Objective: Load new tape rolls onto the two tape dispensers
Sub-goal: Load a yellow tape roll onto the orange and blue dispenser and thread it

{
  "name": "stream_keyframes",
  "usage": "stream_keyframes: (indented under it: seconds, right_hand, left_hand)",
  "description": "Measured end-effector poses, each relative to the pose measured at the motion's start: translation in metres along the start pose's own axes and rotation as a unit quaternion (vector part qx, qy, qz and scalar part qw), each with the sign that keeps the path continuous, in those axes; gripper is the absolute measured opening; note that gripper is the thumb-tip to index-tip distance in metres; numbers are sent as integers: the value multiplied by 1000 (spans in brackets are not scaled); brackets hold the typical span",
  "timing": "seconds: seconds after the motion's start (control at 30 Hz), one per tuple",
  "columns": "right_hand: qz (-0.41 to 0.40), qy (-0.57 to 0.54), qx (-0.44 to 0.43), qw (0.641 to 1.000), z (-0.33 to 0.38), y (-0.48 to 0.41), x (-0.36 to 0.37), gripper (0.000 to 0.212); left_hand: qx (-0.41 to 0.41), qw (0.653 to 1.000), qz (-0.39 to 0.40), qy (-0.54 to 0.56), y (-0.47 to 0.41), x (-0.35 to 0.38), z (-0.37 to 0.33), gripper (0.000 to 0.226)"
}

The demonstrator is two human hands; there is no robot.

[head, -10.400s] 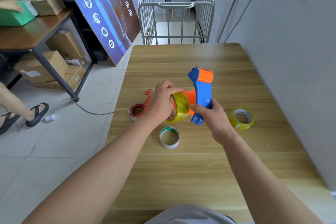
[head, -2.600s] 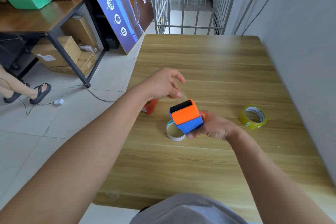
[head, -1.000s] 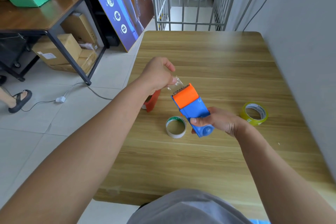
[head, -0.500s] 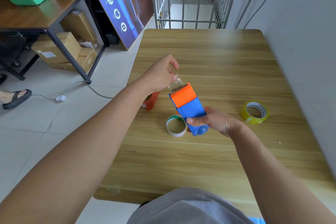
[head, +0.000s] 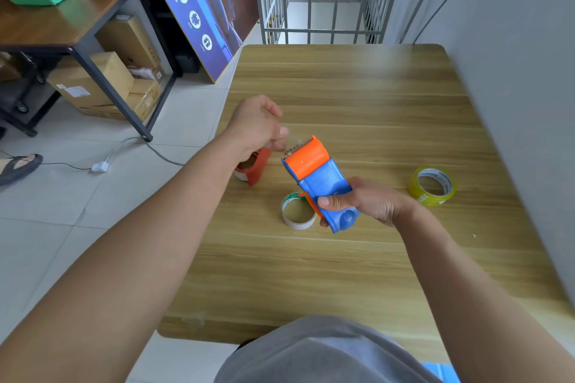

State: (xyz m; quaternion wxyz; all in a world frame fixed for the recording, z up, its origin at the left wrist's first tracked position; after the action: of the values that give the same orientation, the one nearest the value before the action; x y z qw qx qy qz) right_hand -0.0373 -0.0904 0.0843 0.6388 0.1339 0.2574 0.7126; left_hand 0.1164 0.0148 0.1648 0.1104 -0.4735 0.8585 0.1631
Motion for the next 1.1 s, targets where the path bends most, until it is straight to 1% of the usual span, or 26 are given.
stream_keyframes:
  seconds: [0.1,0.23,0.3,0.4,0.47,0.53,0.67,0.77,0.83,0.93,0.97,1.1]
  right_hand:
    - [2,18,-2,1000,6,1,0,41]
    - [18,30,-9,999,9,1,3,37]
    - [23,36,-9,999,8,-1,4,37]
    - [8,20,-8,1000,5,-4,4,42]
    - [8,1,-12,1000,3,-4,2,36]
    - [8,-10,-13,1000,1,-2,1,31]
    - [8,-6,-10,1000,0,-1,-1,32]
    - [13,20,11,1000,-9,1,-1,34]
    - [12,16,24,1000,-16,3,1,36]
    - [11,-5,32,999,-20,-1,7,57]
    - [15,-12,38,999,-21,-3,8,61]
    - [20,-21,62,998,-22,-7,7,60]
  left_hand:
    - [-11,1000,0,0,-2,-8,6,26]
    - [-14,1000,-14,-13,-3,-16,6,26]
    - [11,999,-8,-34,-4,-15,-2,25]
    - [60,997,0,-55,-3,-7,-20,25]
    - [68,996,-6,-55,-2,-5,-24,25]
    - [48,998,-14,-41,-2,-7,-20,26]
    - [-3,1000,-19,-11,-5,-14,-5,27]
    - [-9,999,-41,0,-9,-30,-4,26]
    - [3,999,-41,-9,-12,-39,-10,27]
    - [43,998,-13,-42,-12,-33,-25,28]
    - [59,997,-10,-54,-11,-29,-30,28]
    - [106,989,-16,-100,-9,-19,-38,27]
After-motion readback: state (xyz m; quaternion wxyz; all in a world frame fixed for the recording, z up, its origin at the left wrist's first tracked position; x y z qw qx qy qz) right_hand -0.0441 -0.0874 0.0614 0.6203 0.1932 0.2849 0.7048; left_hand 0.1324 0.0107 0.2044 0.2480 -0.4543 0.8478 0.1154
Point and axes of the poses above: each hand's wrist, its own y-axis away from the middle knuckle, its own x-axis out of the palm, z = x × y, the point moved 7 cm from there along -y, towards the middle knuckle, and after that the axes turned 4 degrees about x, right-handed, at the moved point
